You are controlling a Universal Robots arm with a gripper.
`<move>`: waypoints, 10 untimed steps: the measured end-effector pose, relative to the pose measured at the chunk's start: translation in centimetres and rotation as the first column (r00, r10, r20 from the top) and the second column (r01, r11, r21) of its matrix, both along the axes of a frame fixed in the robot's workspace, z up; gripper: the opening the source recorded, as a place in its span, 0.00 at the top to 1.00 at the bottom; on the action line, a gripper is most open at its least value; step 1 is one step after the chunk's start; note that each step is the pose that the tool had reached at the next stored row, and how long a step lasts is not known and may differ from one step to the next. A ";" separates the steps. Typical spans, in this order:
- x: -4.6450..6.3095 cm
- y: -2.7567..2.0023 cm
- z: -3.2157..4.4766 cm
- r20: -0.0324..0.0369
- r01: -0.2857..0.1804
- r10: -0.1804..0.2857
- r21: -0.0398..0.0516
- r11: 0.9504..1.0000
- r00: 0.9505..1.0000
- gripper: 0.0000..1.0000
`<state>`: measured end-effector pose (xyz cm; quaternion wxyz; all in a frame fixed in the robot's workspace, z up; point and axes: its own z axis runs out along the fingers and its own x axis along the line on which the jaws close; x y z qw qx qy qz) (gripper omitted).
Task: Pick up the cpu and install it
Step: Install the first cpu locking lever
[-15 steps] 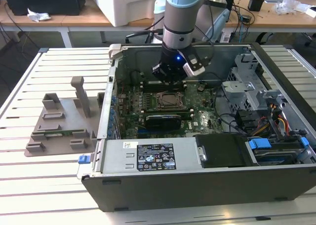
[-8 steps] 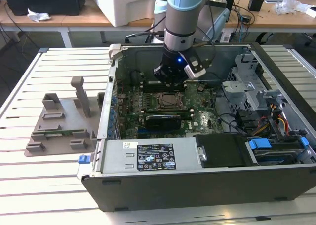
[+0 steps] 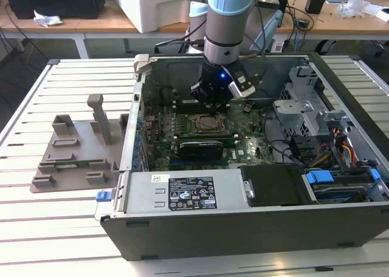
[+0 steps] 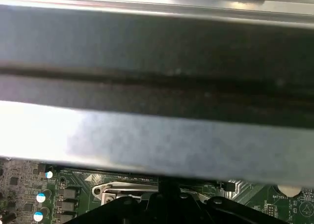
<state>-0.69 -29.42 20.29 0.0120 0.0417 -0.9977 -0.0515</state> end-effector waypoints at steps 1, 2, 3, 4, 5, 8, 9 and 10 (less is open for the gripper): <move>0.0 -0.08 -0.01 0.000 0.000 0.000 0.000 1.000 1.000 0.89; 0.0 -0.13 -0.02 0.000 0.000 0.000 0.000 1.000 1.000 0.89; 0.0 -0.19 -0.05 0.000 0.000 0.000 0.000 1.000 1.000 0.89; 0.0 -0.20 -0.07 0.000 0.000 0.000 0.000 1.000 1.000 0.89; 0.1 -0.21 -0.09 0.000 0.000 0.000 0.000 1.000 1.000 0.89; 0.5 0.11 -0.17 0.001 0.000 0.000 0.001 1.000 1.000 0.89; 0.6 0.20 -0.18 0.000 0.000 0.000 0.000 1.000 1.000 0.89; 0.7 0.26 -0.18 0.000 0.000 0.000 0.000 1.000 1.000 0.89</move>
